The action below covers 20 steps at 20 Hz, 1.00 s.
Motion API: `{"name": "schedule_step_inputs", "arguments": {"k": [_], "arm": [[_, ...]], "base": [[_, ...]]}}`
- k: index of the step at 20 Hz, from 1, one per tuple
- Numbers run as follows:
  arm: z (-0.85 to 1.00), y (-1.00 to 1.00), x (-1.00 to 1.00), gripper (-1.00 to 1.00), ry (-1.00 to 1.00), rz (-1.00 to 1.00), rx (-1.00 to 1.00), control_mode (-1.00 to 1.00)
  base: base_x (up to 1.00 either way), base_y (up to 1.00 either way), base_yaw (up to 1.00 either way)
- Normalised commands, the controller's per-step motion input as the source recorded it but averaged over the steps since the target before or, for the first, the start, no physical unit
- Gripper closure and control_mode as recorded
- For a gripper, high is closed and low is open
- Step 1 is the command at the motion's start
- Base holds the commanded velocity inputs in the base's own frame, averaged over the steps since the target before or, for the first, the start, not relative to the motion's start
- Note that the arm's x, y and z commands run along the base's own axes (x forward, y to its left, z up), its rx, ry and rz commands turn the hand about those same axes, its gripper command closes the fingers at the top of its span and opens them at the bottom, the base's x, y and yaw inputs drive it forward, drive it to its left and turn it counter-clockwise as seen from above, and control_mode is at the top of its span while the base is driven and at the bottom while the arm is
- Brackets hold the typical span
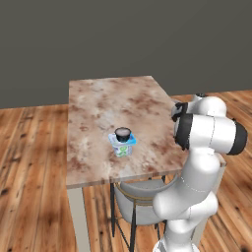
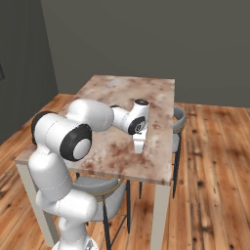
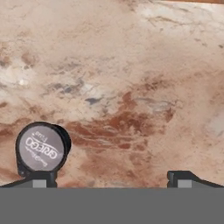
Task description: Stack the yogurt containers by placing the smaller containers on top of the larger containers.
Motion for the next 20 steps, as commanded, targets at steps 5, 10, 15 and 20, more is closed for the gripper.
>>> {"name": "schedule_step_inputs", "arguments": {"k": [5,10,15,20], "arm": [[0.0,0.0,0.15,-1.0,-0.08,0.02,0.0,-1.0],[-0.05,0.0,0.13,-1.0,-0.06,0.01,0.0,-1.0],[-0.12,0.0,0.1,-1.0,-0.02,0.0,0.0,-1.0],[-0.08,0.0,0.07,-1.0,0.0,0.0,0.0,-1.0]], "base": [[0.0,0.0,0.0],[0.0,0.0,0.0],[0.0,0.0,0.0],[0.0,0.0,0.0]]}}
